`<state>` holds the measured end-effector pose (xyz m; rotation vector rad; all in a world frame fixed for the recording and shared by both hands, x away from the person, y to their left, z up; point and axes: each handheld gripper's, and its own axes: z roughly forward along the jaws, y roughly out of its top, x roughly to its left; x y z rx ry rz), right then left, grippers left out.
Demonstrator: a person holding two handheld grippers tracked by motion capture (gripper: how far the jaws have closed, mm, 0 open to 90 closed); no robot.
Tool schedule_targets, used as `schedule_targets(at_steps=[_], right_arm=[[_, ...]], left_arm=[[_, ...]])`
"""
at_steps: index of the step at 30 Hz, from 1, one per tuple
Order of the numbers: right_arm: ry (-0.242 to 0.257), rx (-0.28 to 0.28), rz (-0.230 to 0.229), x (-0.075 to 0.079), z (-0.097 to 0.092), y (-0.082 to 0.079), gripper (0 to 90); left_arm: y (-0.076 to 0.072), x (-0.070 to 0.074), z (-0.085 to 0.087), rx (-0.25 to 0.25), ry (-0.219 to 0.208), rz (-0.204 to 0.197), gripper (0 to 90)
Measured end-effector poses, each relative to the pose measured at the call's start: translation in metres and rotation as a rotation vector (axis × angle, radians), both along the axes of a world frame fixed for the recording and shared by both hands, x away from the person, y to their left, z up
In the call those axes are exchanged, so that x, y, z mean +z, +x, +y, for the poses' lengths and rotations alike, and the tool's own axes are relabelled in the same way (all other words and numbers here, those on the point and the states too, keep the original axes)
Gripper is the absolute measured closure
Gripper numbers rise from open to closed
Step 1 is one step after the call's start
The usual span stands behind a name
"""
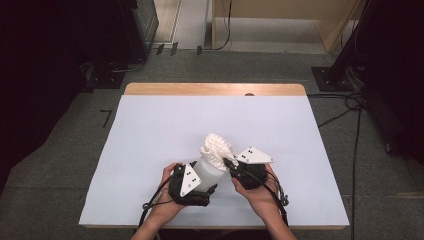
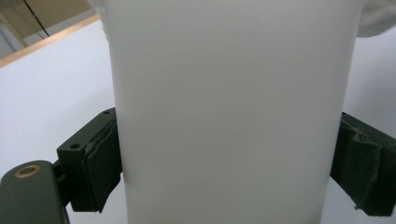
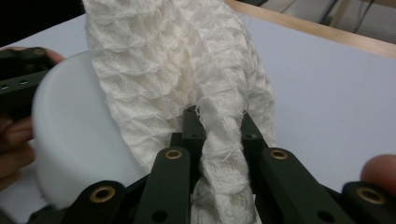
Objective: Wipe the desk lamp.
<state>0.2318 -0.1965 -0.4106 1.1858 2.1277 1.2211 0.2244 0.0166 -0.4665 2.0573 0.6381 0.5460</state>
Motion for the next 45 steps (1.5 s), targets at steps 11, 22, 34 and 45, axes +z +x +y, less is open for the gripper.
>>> schedule_targets(at_steps=[11,22,34,45], right_arm=[[0.046,0.008,-0.027,0.0,0.005,0.001,79.4],[-0.046,-0.247,-0.137,-0.015,-0.054,0.02,78.4],[-0.053,-0.14,0.07,-0.068,-0.047,0.032,75.5],[0.021,-0.057,0.058,-0.063,-0.048,0.042,36.1]], left_arm=[[-0.008,-0.003,-0.006,-0.013,0.009,-0.056,8.6],[0.026,-0.013,0.035,0.213,-0.216,-0.053,8.4],[0.022,-0.022,0.046,0.205,-0.173,-0.012,8.2],[0.016,-0.019,0.064,0.165,-0.248,0.009,0.0]])
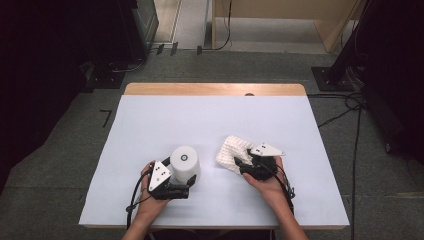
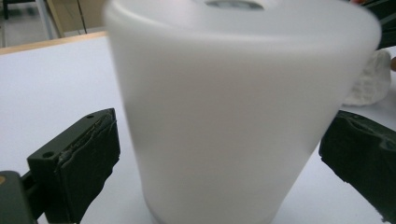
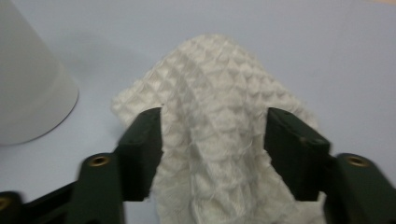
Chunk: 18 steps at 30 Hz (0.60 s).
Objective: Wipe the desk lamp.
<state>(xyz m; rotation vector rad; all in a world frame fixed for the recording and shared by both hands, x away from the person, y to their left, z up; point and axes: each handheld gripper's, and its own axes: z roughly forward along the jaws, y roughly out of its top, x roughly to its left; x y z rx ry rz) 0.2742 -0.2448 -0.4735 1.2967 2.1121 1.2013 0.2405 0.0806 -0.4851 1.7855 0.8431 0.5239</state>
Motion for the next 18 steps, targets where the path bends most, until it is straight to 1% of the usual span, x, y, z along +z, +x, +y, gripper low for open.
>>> schedule_targets(at_steps=[1,3,4,5,6,7,8,9,10,11,12,13,14,15,16,17,18], right_arm=[[0.0,0.0,0.0,0.0,0.0,0.0,36.1],[-0.009,-0.008,-0.013,0.004,0.001,0.004,22.3],[-0.017,-0.01,-0.019,0.005,0.002,0.005,18.2],[-0.033,-0.013,-0.002,-0.001,0.003,0.011,15.5],[-0.036,-0.013,0.026,-0.004,0.003,0.013,15.5],[-0.038,-0.006,0.065,-0.008,0.003,0.017,15.6],[-0.038,-0.006,0.065,-0.008,0.003,0.017,15.6],[-0.087,-0.015,0.135,-0.019,0.005,0.022,23.9],[-0.098,-0.016,0.155,-0.022,0.006,0.023,26.9],[-0.102,-0.017,0.131,-0.022,0.006,0.021,36.7],[-0.095,-0.005,0.129,-0.021,0.007,0.019,51.9],[-0.081,0.021,0.124,-0.021,0.007,0.018,63.6],[-0.068,0.035,0.124,-0.02,0.007,0.016,71.0],[-0.065,0.047,0.109,-0.02,0.008,0.013,75.6],[-0.069,0.05,0.092,-0.018,0.01,0.01,77.4],[-0.071,0.054,0.074,-0.016,0.013,0.006,78.0],[-0.062,0.058,0.061,-0.013,0.016,0.002,78.3]], left_arm=[[0.0,0.0,0.0,0.0,0.0,0.0,0.0],[0.001,0.002,0.004,-0.003,-0.022,0.0,0.0],[0.002,0.002,0.004,-0.004,-0.024,-0.002,0.0],[0.003,0.003,0.004,-0.011,-0.021,0.003,0.0],[0.004,0.003,0.003,-0.011,-0.017,0.004,0.0],[0.004,0.003,0.003,-0.011,-0.017,0.004,0.0],[0.004,0.004,0.002,-0.014,-0.022,0.006,0.0],[0.005,0.004,0.0,-0.021,-0.016,0.003,0.0],[0.005,0.004,-0.001,-0.025,-0.013,0.006,0.0],[0.006,0.003,-0.002,-0.027,-0.01,0.01,0.0],[0.007,0.003,-0.003,-0.024,-0.004,0.011,0.0],[0.007,0.002,-0.004,-0.017,0.005,0.01,0.0],[0.007,0.003,-0.004,-0.01,0.009,-0.003,1.2],[0.007,0.003,-0.004,-0.01,0.009,-0.003,4.5],[0.006,0.004,-0.005,-0.003,0.004,-0.018,8.3],[0.006,0.005,-0.006,-0.001,0.016,-0.019,8.6],[0.006,0.006,-0.007,0.002,0.021,-0.021,8.7]])
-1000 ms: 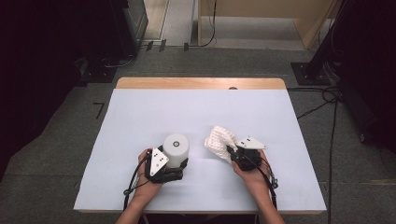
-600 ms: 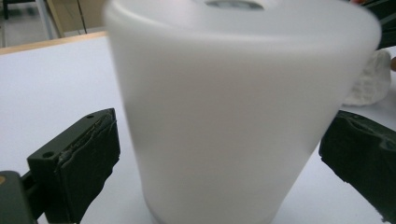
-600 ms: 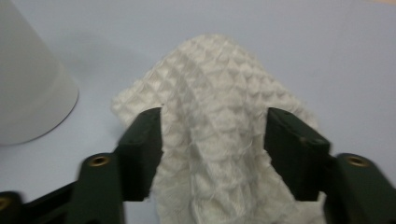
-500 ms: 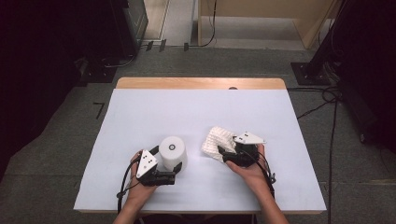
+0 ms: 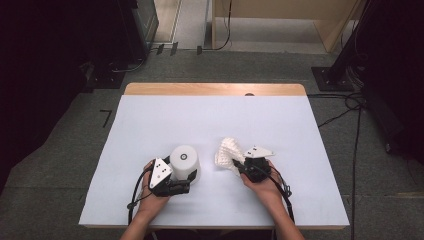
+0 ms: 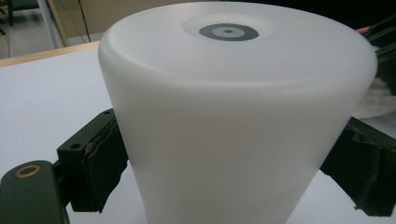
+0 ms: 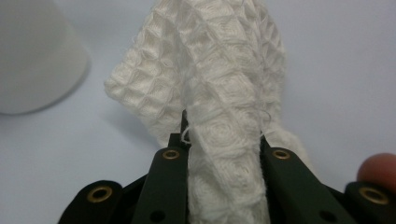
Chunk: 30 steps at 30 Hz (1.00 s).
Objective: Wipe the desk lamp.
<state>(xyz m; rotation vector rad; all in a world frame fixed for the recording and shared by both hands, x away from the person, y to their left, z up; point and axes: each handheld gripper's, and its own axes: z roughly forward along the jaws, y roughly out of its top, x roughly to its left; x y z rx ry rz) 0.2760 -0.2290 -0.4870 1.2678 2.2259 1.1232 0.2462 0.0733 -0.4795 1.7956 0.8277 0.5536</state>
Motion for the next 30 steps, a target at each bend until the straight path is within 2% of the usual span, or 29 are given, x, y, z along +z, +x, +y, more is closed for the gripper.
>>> schedule_targets(at_steps=[2,3,6,7,8,9,10,11,14,15,16,18,24,26,27,30], right_arm=[[0.025,0.009,-0.021,0.005,0.01,-0.009,78.4],[0.015,-0.004,-0.025,0.007,0.018,-0.013,78.4],[-0.056,-0.053,-0.02,0.006,0.046,-0.025,78.3],[-0.095,-0.049,-0.025,0.004,0.056,-0.029,78.4],[-0.127,-0.046,-0.042,0.003,0.065,-0.033,78.4],[-0.127,-0.046,-0.042,0.003,0.065,-0.033,78.4],[-0.162,-0.036,-0.067,0.006,0.08,-0.042,78.3],[-0.162,-0.036,-0.067,0.006,0.08,-0.042,78.3],[-0.043,0.027,-0.054,0.018,0.084,-0.046,78.2],[-0.043,0.027,-0.054,0.018,0.084,-0.046,78.2],[0.031,0.078,-0.054,0.022,0.082,-0.048,78.2],[0.109,0.121,-0.098,0.032,0.079,-0.051,78.4],[0.175,0.125,-0.191,0.05,0.066,-0.053,78.4],[0.189,0.125,-0.205,0.052,0.064,-0.053,78.4],[0.192,0.13,-0.209,0.054,0.062,-0.052,78.4],[0.177,0.156,-0.165,0.046,0.064,-0.05,78.3]], left_arm=[[0.0,0.001,-0.002,0.006,0.007,0.003,8.7],[0.0,0.002,-0.002,0.009,0.011,0.008,8.7],[0.0,0.006,-0.001,0.019,-0.022,0.009,8.8],[-0.001,0.009,-0.001,0.022,-0.04,0.008,8.8],[-0.001,0.009,-0.001,0.022,-0.04,0.008,8.8],[-0.002,0.011,0.0,0.031,-0.06,0.003,8.8],[-0.004,0.016,0.001,0.046,-0.081,-0.008,8.8],[-0.004,0.016,0.001,0.046,-0.081,-0.008,8.8],[-0.006,0.02,0.001,0.035,-0.101,-0.016,8.8],[-0.006,0.02,0.001,0.035,-0.101,-0.016,8.8],[-0.006,0.02,0.0,0.031,-0.103,-0.014,8.8],[-0.007,0.018,-0.005,0.013,-0.093,-0.005,8.9],[-0.01,0.014,-0.013,-0.021,-0.074,-0.002,8.8],[-0.01,0.014,-0.014,-0.027,-0.073,-0.005,8.9],[-0.011,0.014,-0.015,-0.026,-0.074,-0.008,8.9],[-0.009,0.018,-0.009,-0.02,-0.1,-0.01,8.9]])
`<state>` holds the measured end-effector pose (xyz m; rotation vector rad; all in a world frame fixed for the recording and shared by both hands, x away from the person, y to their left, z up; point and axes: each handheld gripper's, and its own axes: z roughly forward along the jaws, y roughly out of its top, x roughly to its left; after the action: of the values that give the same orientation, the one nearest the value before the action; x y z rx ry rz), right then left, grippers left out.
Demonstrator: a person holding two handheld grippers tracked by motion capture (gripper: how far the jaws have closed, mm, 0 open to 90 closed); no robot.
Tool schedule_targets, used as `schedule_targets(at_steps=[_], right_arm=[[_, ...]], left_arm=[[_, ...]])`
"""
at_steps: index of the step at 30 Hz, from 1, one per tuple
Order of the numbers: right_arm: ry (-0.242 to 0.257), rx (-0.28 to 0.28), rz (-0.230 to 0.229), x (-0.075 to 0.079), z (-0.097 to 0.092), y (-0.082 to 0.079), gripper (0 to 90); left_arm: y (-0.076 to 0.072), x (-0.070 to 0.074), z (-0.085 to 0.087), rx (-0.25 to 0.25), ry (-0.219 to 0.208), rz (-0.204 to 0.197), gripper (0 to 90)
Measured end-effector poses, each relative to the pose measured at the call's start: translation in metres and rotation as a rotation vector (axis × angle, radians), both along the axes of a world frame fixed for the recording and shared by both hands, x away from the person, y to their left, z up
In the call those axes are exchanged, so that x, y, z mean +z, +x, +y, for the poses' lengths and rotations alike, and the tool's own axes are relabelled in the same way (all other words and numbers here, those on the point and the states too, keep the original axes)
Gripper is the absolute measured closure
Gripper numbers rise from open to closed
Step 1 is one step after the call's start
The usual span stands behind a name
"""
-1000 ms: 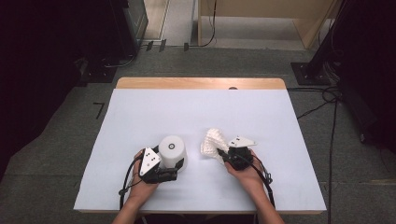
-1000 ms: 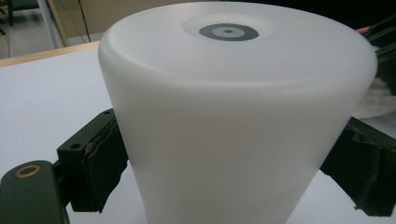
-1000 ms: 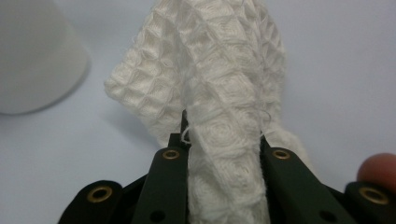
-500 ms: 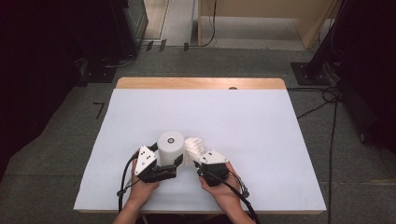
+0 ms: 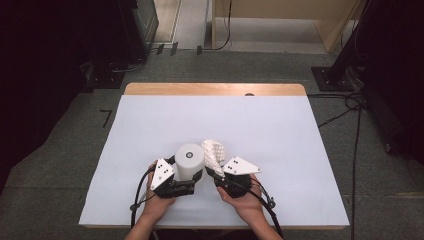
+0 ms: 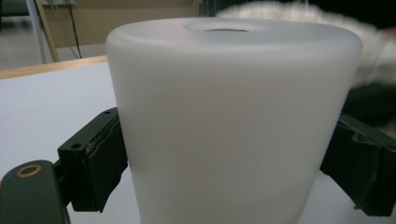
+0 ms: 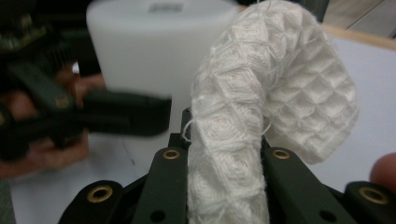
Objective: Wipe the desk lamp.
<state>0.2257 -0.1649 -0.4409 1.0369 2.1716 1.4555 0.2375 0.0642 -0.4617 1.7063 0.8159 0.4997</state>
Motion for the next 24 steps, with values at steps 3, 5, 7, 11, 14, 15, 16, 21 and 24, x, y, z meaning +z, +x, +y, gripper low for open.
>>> schedule_targets(at_steps=[3,5,7,11,14,15,16,21,24], right_arm=[[-0.038,0.05,0.047,-0.012,0.006,0.002,78.1],[-0.067,0.103,0.099,-0.02,0.011,0.004,77.7],[-0.111,0.143,0.128,-0.027,0.016,0.005,77.8],[-0.112,0.169,0.121,-0.025,0.019,0.005,77.9],[-0.08,0.149,0.068,-0.015,0.014,0.004,78.0],[-0.064,0.138,0.05,-0.012,0.011,0.003,78.0],[-0.064,0.138,0.05,-0.012,0.011,0.003,78.0],[-0.009,0.098,-0.003,-0.001,-0.001,0.003,77.6],[-0.03,0.013,-0.01,-0.002,-0.01,0.007,77.4]], left_arm=[[0.002,0.005,0.006,0.014,0.018,-0.017,8.9],[0.003,0.008,0.012,0.03,0.005,-0.017,8.9],[0.004,0.009,0.016,0.038,-0.002,-0.018,8.9],[0.004,0.008,0.017,0.033,-0.009,-0.016,8.9],[0.003,0.006,0.013,0.016,-0.001,-0.01,8.9],[0.003,0.005,0.011,0.01,0.003,-0.009,8.9],[0.003,0.005,0.011,0.01,0.003,-0.009,8.9],[0.002,0.001,0.006,-0.002,0.006,-0.009,8.9],[0.005,-0.008,0.008,0.009,0.019,-0.036,8.8]])
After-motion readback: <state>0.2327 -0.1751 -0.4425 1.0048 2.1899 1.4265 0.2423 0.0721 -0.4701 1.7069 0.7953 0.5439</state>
